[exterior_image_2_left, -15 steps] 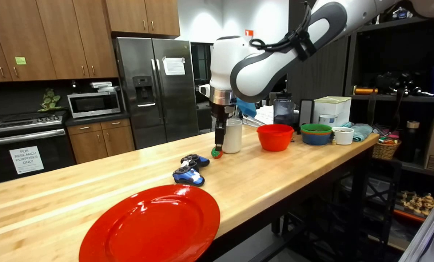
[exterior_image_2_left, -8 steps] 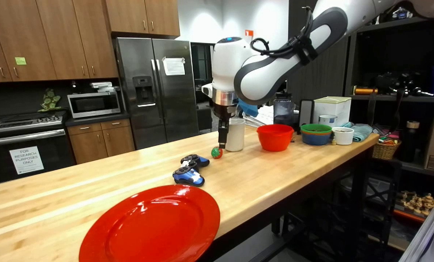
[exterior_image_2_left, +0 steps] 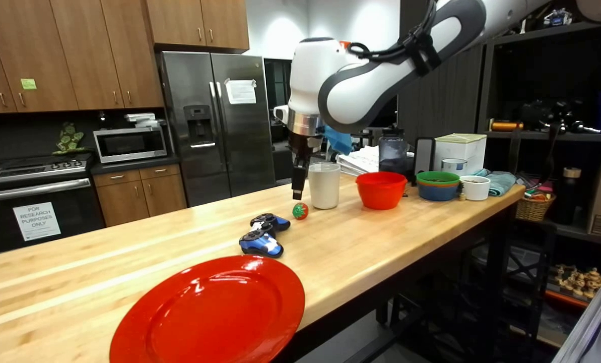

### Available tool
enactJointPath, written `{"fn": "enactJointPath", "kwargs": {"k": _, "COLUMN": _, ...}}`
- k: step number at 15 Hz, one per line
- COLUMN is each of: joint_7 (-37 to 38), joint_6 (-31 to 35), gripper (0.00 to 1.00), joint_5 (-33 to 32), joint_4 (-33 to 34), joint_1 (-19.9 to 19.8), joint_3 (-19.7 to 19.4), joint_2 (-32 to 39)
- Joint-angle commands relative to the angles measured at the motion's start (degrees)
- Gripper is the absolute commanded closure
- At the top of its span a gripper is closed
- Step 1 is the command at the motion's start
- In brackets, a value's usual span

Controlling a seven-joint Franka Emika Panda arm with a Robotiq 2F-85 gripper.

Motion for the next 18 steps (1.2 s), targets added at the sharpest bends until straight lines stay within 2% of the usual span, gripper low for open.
{"fn": "enactJointPath", "kwargs": {"k": 1, "joint_7": -2.0, "joint_6": -1.0, "gripper": 0.00, "joint_5": 3.1, "joint_4": 1.8, "joint_1": 0.4, "joint_3": 0.9, "joint_2": -2.4}}
{"fn": "enactJointPath", "kwargs": {"k": 2, "joint_7": -0.3, "joint_6": -0.3, "gripper": 0.00, "joint_5": 1.5, "joint_4": 1.4, "joint_1": 0.4, "joint_3": 0.8, "joint_2": -0.9}}
{"fn": "enactJointPath", "kwargs": {"k": 10, "joint_7": -0.6, "joint_6": -0.5, "gripper": 0.00, "joint_5": 2.1, "joint_4": 2.1, "joint_1": 0.5, "joint_3": 1.1, "joint_2": -1.6}}
{"fn": "enactJointPath", "kwargs": {"k": 18, "joint_7": 0.2, "joint_6": 1.1, "gripper": 0.00, "joint_5": 1.0, "joint_4": -0.5, "joint_1": 0.7, "joint_3": 1.1, "joint_2": 0.4}}
